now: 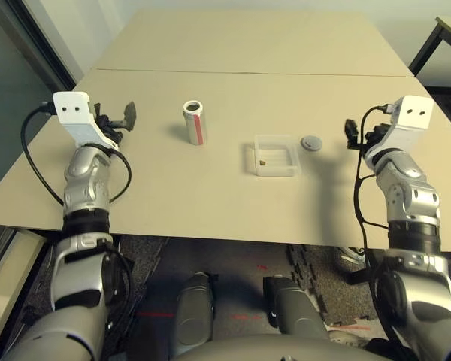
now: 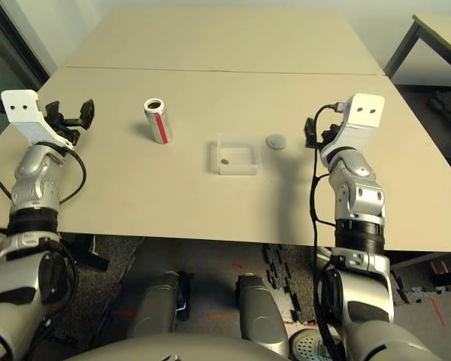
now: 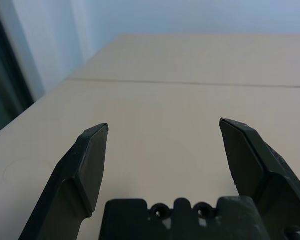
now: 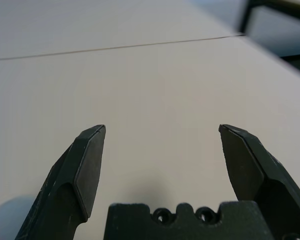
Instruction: Pour the medicine from the bottle into the box.
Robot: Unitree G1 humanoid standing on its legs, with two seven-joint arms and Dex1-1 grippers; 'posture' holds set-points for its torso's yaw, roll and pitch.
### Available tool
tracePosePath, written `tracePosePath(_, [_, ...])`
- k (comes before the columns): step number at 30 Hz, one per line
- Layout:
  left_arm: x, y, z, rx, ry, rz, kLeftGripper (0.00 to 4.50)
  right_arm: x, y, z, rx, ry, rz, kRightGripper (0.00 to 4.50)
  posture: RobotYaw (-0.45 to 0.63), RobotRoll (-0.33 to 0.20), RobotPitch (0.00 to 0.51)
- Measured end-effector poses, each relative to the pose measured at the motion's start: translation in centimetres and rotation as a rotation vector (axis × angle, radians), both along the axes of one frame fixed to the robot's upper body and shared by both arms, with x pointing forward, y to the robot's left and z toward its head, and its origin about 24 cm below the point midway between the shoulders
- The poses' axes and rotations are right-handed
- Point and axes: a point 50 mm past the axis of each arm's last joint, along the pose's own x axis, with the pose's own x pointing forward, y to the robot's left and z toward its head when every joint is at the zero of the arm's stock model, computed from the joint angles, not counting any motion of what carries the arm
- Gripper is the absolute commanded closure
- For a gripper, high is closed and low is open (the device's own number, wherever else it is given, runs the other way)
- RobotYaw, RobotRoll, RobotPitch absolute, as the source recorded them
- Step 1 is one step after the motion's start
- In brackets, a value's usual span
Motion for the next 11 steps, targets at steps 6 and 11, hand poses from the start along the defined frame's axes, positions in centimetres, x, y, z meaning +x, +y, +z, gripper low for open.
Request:
tracePosePath(6, [0.0, 1.1, -1.0, 0.006, 0.029, 0.054, 0.04, -0.6, -2.6, -1.9, -0.041, 0.008, -0.162, 0.00, -0.05, 0.000, 0.104])
tracePosePath(11, [-0.6, 2.0, -1.8, -0.007, 0.052, 0.115, 0.04, -1.4, -3.9, -2.4, -0.077, 0.004, -0.224, 0.00, -0.06, 0.000, 0.097])
